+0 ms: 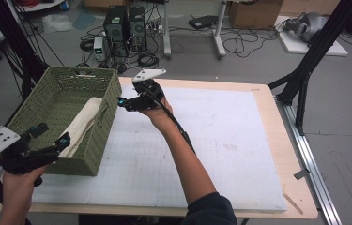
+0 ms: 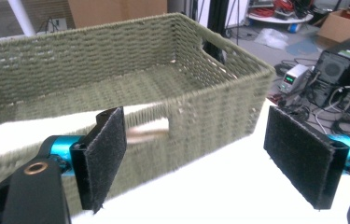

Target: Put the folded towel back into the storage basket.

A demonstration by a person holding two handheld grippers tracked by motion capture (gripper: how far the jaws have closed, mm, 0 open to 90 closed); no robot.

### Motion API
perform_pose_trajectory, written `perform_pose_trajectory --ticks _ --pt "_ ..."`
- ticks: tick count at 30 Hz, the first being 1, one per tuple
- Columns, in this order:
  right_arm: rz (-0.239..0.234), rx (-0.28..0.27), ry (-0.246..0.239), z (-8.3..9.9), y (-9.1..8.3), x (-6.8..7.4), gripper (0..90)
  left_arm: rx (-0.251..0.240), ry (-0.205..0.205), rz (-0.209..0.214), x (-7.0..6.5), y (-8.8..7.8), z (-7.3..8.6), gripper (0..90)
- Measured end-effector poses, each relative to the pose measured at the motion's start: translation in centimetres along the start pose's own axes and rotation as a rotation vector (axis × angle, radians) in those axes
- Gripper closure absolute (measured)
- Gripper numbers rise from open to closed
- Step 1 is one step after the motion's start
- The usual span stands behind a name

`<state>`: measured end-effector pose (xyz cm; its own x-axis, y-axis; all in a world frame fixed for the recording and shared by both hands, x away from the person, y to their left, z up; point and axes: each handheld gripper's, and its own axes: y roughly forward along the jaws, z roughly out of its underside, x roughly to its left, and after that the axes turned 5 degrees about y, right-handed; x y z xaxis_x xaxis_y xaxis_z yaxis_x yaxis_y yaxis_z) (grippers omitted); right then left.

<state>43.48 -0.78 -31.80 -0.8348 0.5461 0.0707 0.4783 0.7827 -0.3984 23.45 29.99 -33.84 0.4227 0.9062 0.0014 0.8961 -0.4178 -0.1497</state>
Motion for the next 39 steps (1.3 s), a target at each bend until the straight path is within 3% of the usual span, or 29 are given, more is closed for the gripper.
perform_pose_trajectory --ticks 2,15,21,30,35,39 --pt "0.009 -0.005 -0.002 0.5 -1.1 -0.2 19.2 0.009 0.012 -0.001 -0.3 0.3 0.0 13.7" --pt "0.1 0.002 -0.012 3.9 -8.4 -1.1 16.6 -0.016 -0.015 0.12 -1.7 1.8 -0.4 13.9" --pt "0.144 0.002 0.004 5.7 -11.5 -1.6 16.6 -0.022 -0.015 0.174 -2.7 2.7 -0.5 13.9" --pt "0.227 0.008 0.047 9.4 -16.3 -2.2 16.6 -0.012 0.021 0.274 -4.7 4.6 -0.4 14.0" --pt "0.259 -0.01 0.078 11.4 -18.8 -2.4 16.6 -0.006 0.034 0.31 -5.7 5.6 -0.3 14.1" --pt "0.312 -0.021 0.079 12.8 -20.6 -2.3 16.6 0.0 0.035 0.35 -6.5 6.4 0.0 14.3"
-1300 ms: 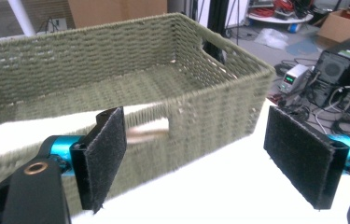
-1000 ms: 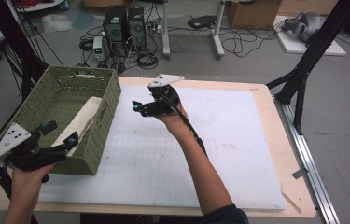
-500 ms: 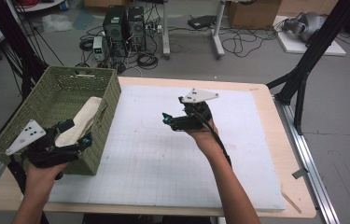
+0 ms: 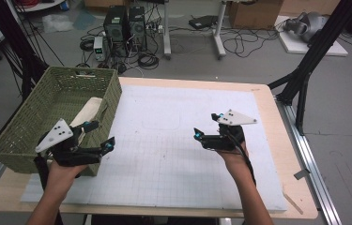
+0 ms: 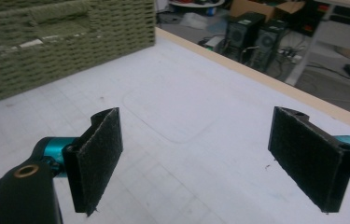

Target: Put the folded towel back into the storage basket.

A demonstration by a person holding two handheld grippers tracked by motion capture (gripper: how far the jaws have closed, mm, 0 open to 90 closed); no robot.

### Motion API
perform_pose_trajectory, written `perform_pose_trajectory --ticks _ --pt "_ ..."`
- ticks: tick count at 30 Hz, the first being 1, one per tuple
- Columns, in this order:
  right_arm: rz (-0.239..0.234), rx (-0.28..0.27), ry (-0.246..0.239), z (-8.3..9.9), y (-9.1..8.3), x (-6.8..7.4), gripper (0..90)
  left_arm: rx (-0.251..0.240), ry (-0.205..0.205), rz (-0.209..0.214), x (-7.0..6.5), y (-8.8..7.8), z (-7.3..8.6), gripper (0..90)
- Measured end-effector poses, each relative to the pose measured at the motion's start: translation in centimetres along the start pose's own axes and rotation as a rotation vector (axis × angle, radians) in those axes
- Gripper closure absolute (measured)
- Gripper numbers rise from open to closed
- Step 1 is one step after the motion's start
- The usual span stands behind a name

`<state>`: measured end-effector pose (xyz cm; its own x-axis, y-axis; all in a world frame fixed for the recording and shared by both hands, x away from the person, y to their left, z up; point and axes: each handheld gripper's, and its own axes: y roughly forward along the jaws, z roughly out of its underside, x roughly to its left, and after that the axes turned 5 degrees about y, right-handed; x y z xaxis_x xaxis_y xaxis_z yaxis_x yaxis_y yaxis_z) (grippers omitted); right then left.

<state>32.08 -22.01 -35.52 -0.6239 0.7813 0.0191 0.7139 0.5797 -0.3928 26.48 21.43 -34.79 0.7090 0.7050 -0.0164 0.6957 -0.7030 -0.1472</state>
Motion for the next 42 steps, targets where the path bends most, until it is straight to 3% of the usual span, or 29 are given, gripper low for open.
perform_pose_trajectory --ticks 4,12,18,28,32,36,42 --pt "0.038 -0.009 0.016 1.2 -1.5 -0.7 16.6 0.001 -0.011 0.034 -0.4 1.0 0.3 14.3" --pt "0.101 0.001 0.014 3.2 -3.8 -1.5 16.6 0.009 0.027 0.087 -1.8 3.1 0.9 14.6" --pt "0.122 0.014 0.037 5.2 -5.2 -1.7 16.6 -0.006 0.039 0.111 -2.6 4.1 1.4 14.7" --pt "0.158 0.028 0.049 7.5 -6.2 -2.2 16.6 0.02 0.047 0.139 -3.3 5.8 2.9 14.7" --pt "0.167 0.003 0.064 8.4 -6.6 -2.3 16.6 0.052 0.054 0.151 -3.7 6.7 4.0 14.8" --pt "0.175 0.014 0.078 9.6 -6.6 -2.7 16.6 0.085 0.058 0.157 -3.8 7.3 4.9 15.0" --pt "0.195 0.01 0.088 9.8 -7.0 -3.0 16.6 0.092 0.06 0.164 -4.0 7.8 5.0 15.0"
